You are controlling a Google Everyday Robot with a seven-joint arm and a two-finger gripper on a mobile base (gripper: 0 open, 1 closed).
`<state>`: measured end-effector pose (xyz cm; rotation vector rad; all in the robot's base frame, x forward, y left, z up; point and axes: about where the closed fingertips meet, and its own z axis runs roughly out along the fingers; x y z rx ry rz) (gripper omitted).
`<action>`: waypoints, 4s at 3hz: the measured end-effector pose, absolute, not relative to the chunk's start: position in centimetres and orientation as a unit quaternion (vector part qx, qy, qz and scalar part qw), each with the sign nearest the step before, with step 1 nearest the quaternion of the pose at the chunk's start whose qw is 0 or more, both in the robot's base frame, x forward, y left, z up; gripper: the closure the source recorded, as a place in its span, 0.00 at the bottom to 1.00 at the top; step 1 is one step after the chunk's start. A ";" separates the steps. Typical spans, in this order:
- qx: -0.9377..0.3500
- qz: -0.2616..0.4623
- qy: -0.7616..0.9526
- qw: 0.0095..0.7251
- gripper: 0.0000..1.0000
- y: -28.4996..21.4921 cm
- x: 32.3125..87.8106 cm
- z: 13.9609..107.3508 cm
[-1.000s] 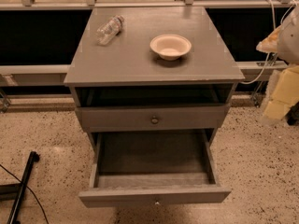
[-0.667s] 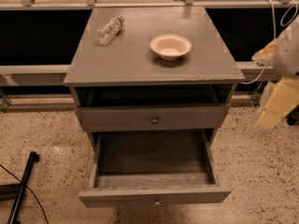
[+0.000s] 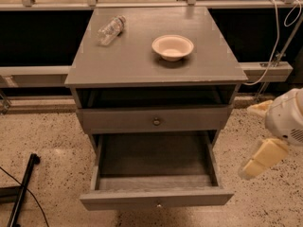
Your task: Close middle drawer
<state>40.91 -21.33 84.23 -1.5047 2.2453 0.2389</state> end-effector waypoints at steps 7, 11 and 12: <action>-0.613 0.194 0.690 0.331 0.26 -12.1 38.5 56.2; -0.634 0.190 0.685 0.304 1.00 -11.0 37.3 42.6; -0.626 0.195 0.693 0.299 1.00 -11.3 38.2 38.5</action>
Offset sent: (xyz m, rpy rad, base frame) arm -0.0007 0.0324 -0.1467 0.4212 -0.1306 0.1787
